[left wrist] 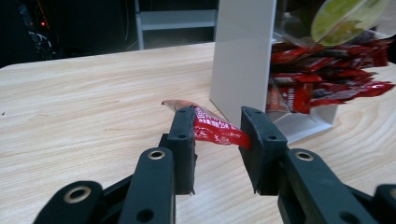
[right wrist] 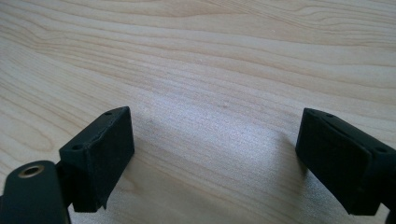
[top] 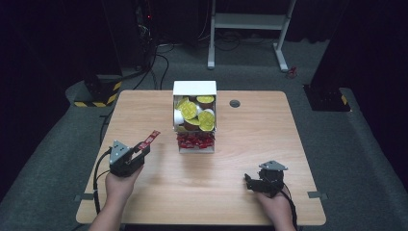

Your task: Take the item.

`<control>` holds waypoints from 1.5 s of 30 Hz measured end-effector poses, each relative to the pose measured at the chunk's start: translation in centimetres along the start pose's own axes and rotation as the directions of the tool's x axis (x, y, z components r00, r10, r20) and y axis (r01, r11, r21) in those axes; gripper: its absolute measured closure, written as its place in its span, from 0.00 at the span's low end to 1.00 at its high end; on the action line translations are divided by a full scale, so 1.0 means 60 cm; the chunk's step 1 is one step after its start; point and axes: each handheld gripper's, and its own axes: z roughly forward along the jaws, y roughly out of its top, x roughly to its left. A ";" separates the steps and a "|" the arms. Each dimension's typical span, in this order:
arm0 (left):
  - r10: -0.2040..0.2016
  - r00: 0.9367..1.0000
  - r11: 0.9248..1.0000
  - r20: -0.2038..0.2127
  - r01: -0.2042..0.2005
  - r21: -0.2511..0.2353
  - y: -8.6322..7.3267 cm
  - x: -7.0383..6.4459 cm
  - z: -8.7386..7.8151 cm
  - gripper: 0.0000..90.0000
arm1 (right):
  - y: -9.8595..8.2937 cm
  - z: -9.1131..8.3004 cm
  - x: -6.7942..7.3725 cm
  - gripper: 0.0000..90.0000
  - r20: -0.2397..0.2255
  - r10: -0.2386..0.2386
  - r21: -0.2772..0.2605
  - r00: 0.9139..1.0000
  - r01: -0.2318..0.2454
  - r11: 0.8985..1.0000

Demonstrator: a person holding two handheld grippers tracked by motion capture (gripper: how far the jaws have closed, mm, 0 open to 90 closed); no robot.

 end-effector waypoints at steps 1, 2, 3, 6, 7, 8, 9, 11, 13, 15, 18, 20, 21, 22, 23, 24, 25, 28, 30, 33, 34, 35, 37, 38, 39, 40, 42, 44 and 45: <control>0.000 1.000 1.000 -0.002 0.000 0.000 0.001 0.001 0.003 0.74 | 0.000 0.000 0.000 0.12 0.000 0.000 0.000 1.000 0.000 1.000; -0.001 1.000 1.000 -0.004 0.001 0.003 0.002 0.002 0.006 0.74 | 0.000 0.000 0.000 0.12 0.000 0.000 0.000 1.000 0.000 1.000; -0.001 1.000 1.000 -0.007 0.001 0.007 0.003 0.004 0.011 0.74 | 0.000 0.000 0.000 0.12 0.001 0.000 -0.001 1.000 0.000 1.000; 0.002 1.000 1.000 -0.009 -0.002 0.012 0.006 0.006 0.017 0.74 | 0.000 0.000 0.000 0.12 0.000 0.000 0.000 1.000 0.000 1.000; 0.006 1.000 1.000 -0.011 -0.006 0.016 0.009 0.007 0.022 0.74 | 0.000 0.000 0.000 0.12 0.000 0.000 0.000 1.000 0.000 1.000; 0.006 1.000 1.000 -0.011 -0.006 0.016 0.009 0.007 0.022 0.74 | 0.000 0.000 0.000 0.12 0.000 0.000 0.000 1.000 0.000 1.000; 0.003 1.000 1.000 -0.009 -0.003 0.018 0.013 0.011 0.027 0.74 | 0.000 0.000 0.000 0.12 0.001 0.000 -0.001 1.000 0.000 1.000; 0.006 1.000 1.000 -0.010 -0.005 0.021 0.014 0.011 0.029 0.74 | 0.000 0.000 0.000 0.12 0.001 0.000 -0.002 1.000 0.000 1.000; 0.014 1.000 1.000 -0.015 -0.013 0.025 0.018 0.014 0.036 0.74 | 0.000 0.000 0.000 0.12 0.001 0.000 -0.001 1.000 0.000 1.000; 0.015 1.000 0.999 -0.019 -0.015 0.029 0.022 0.018 0.040 0.74 | 0.000 0.000 0.000 0.12 0.000 -0.003 -0.001 1.000 0.003 1.000; 0.012 1.000 0.999 -0.024 -0.012 0.030 0.028 0.022 0.046 0.74 | 0.000 0.000 -0.001 0.12 0.000 -0.004 -0.002 1.000 0.004 1.000; 0.016 1.000 0.999 -0.025 -0.015 0.028 0.030 0.022 0.048 0.74 | 0.000 0.000 0.000 0.12 0.001 0.000 -0.001 1.000 0.000 1.000; 0.015 1.000 0.999 -0.024 -0.014 0.029 0.033 0.023 0.052 0.74 | 0.000 0.000 -0.001 0.12 0.000 -0.005 -0.001 1.000 0.005 1.000; 0.015 1.000 0.999 -0.024 -0.014 0.029 0.033 0.023 0.052 0.74 | 0.000 0.000 -0.001 0.12 0.000 -0.005 -0.001 1.000 0.005 1.000; 0.016 1.000 0.999 -0.027 -0.015 0.036 0.034 0.024 0.059 0.74 | 0.000 0.000 -0.001 0.12 0.000 -0.004 -0.001 1.000 0.004 1.000; 0.016 1.000 0.999 -0.027 -0.015 0.036 0.034 0.024 0.059 0.74 | 0.000 0.000 -0.001 0.12 0.000 -0.004 -0.001 1.000 0.004 1.000; 0.017 0.999 0.999 -0.029 -0.016 0.039 0.034 0.025 0.063 0.74 | 0.000 0.000 -0.001 0.12 0.000 -0.004 -0.001 1.000 0.004 1.000; 0.025 0.999 0.997 -0.046 -0.021 0.077 0.026 0.027 0.082 0.74 | 0.000 0.000 -0.001 0.12 0.000 -0.004 -0.001 1.000 0.004 1.000; 0.026 0.999 0.996 -0.047 -0.022 0.088 0.023 0.028 0.086 0.74 | 0.000 0.000 -0.001 0.12 0.000 -0.004 -0.001 1.000 0.004 1.000; 0.005 0.999 0.993 -0.040 -0.001 0.115 0.014 0.029 0.101 0.74 | 0.000 0.000 -0.001 0.12 -0.001 -0.004 -0.001 1.000 0.004 1.000; -0.004 0.999 0.993 -0.041 0.009 0.120 0.011 0.029 0.103 0.74 | 0.000 0.000 -0.001 0.12 -0.001 -0.005 -0.001 1.000 0.005 1.000; -0.008 0.999 0.992 -0.043 0.014 0.125 0.008 0.029 0.105 0.74 | 0.000 0.000 -0.001 0.12 -0.001 -0.005 -0.001 1.000 0.005 1.000; -0.005 0.999 0.991 -0.043 0.011 0.137 0.003 0.030 0.107 0.74 | 0.000 0.000 -0.001 0.12 -0.001 -0.004 -0.001 1.000 0.004 1.000; -0.005 0.999 0.991 -0.043 0.011 0.137 0.003 0.030 0.107 0.74 | 0.000 0.000 -0.001 0.12 -0.001 -0.004 -0.001 1.000 0.004 1.000; -0.008 0.999 0.990 -0.044 0.014 0.142 0.000 0.030 0.108 0.74 | 0.000 0.000 -0.001 0.12 -0.001 -0.004 -0.001 1.000 0.004 1.000; -0.006 0.999 0.989 -0.045 0.013 0.148 -0.002 0.032 0.108 0.74 | 0.000 0.000 -0.001 0.12 -0.001 -0.005 -0.001 1.000 0.005 1.000; -0.009 0.999 0.988 -0.047 0.016 0.156 -0.006 0.033 0.109 0.74 | 0.000 0.000 -0.001 0.12 -0.001 -0.005 -0.001 1.000 0.005 1.000; -0.009 0.999 0.984 -0.048 0.017 0.176 -0.010 0.034 0.111 0.74 | 0.000 0.000 -0.001 0.12 -0.001 -0.005 -0.001 1.000 0.005 1.000; 0.000 0.999 0.983 -0.048 0.009 0.184 -0.013 0.034 0.111 0.74 | 0.000 0.000 -0.001 0.12 -0.001 -0.005 -0.001 1.000 0.005 1.000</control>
